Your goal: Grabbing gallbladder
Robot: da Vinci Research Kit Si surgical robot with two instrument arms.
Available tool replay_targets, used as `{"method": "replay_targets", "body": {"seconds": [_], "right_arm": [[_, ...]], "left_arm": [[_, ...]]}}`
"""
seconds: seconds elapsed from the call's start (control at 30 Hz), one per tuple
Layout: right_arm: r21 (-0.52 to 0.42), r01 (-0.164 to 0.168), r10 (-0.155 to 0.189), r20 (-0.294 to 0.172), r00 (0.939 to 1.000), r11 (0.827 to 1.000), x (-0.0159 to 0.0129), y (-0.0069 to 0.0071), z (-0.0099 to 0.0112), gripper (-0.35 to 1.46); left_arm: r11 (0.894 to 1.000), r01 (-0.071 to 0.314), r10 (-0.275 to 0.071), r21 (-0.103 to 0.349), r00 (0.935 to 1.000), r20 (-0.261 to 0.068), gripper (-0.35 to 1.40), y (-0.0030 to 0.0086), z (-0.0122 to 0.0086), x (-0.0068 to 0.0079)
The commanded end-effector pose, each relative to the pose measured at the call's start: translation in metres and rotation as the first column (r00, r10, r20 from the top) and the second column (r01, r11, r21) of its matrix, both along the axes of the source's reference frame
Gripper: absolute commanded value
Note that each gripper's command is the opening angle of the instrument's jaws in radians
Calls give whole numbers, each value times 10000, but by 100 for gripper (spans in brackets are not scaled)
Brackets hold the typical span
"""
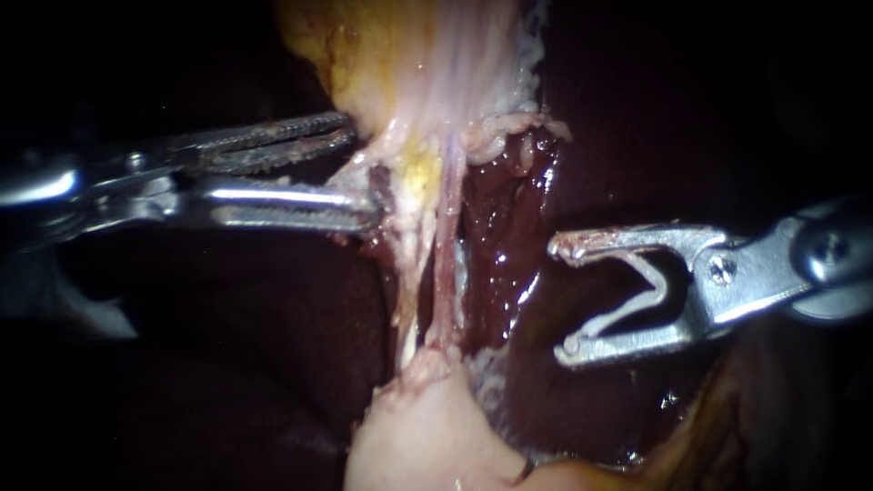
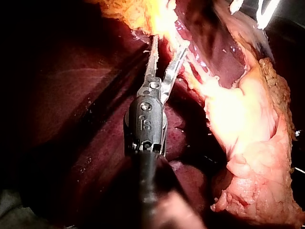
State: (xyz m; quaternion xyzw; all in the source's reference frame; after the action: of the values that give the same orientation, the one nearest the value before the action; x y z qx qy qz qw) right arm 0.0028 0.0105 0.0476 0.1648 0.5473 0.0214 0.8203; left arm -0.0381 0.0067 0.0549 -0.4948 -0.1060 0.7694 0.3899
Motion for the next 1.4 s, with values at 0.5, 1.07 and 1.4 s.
{"method": "replay_targets", "body": {"seconds": [0.5,1.07,1.4], "right_arm": [[1,0,0,1,10000,10000,1,0,-1,46],[1,0,0,1,10000,10000,1,0,-1,46],[1,-1,1,1,10000,10000,1,0,0,46]], "left_arm": [[9984,-53,68,569,9996,-274,-35,-6,12,10],[9902,122,-74,1390,9994,-350,-35,30,-47,70],[9901,315,-271,1368,9991,-340,-35,39,-57,82]]}}
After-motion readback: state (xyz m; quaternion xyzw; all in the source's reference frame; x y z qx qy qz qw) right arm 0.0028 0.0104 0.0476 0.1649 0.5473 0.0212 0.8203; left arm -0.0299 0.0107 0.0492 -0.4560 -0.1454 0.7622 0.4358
